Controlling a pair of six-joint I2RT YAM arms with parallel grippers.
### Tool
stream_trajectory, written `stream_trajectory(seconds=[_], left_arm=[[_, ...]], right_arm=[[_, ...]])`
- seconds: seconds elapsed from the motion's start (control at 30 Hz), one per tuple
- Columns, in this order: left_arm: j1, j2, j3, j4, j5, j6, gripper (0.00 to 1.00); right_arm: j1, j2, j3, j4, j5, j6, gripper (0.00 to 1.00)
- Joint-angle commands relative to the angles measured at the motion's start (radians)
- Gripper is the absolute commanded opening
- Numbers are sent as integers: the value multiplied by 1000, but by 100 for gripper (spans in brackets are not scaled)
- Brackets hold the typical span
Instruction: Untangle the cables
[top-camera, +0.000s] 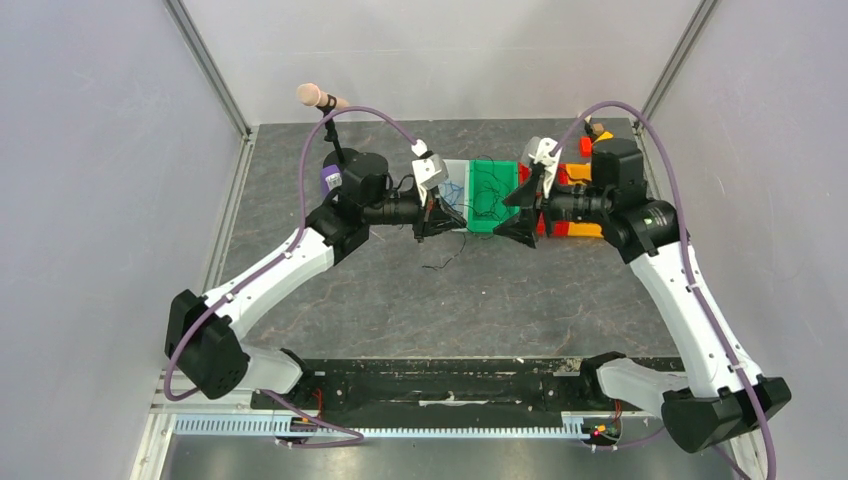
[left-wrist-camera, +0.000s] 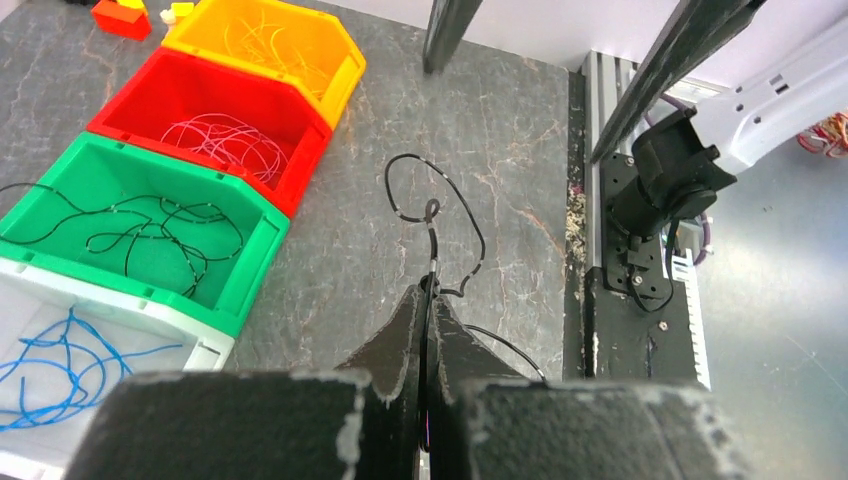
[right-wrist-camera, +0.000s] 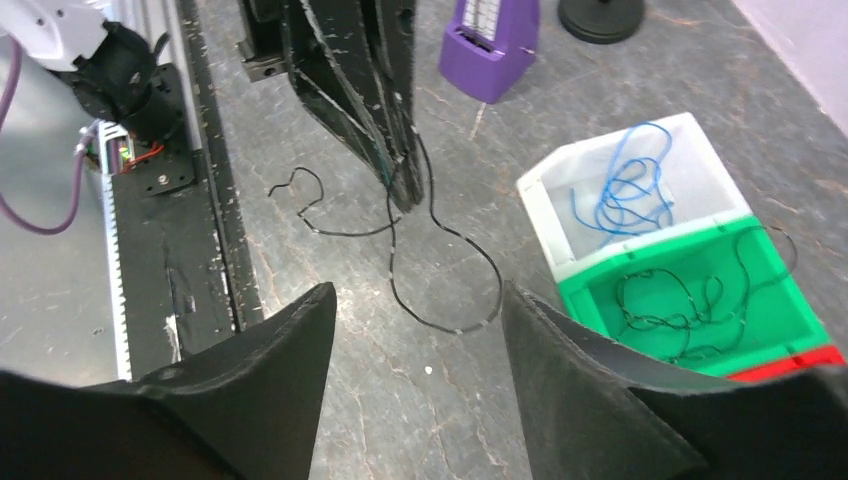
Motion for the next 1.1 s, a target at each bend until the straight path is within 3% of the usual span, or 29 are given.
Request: stream_trajectory(seconds=[0.0, 0.1, 0.43, 0.73, 0.8, 0.93, 1.07], left_arm=[[-10, 10, 65, -43, 82, 109, 2], [-16, 23, 75, -46, 126, 108, 2], [-36, 54, 99, -56, 179, 104, 2], [-39, 53, 105, -49, 199, 98, 2], [-42, 55, 103, -50, 208, 99, 2], [-41, 51, 99, -55, 197, 106, 2], [-36, 44, 88, -75, 166, 97, 4]], right_arm=[[63, 35, 24, 66, -33, 67, 57], [96, 48, 5, 136, -46, 122, 47], [188, 60, -39, 222, -9, 155, 45], [200, 69, -88, 221, 20, 118, 31], [200, 71, -89, 226, 13, 125, 25], [200, 63, -90, 230, 6, 127, 0], [200, 42, -88, 234, 30, 137, 0]])
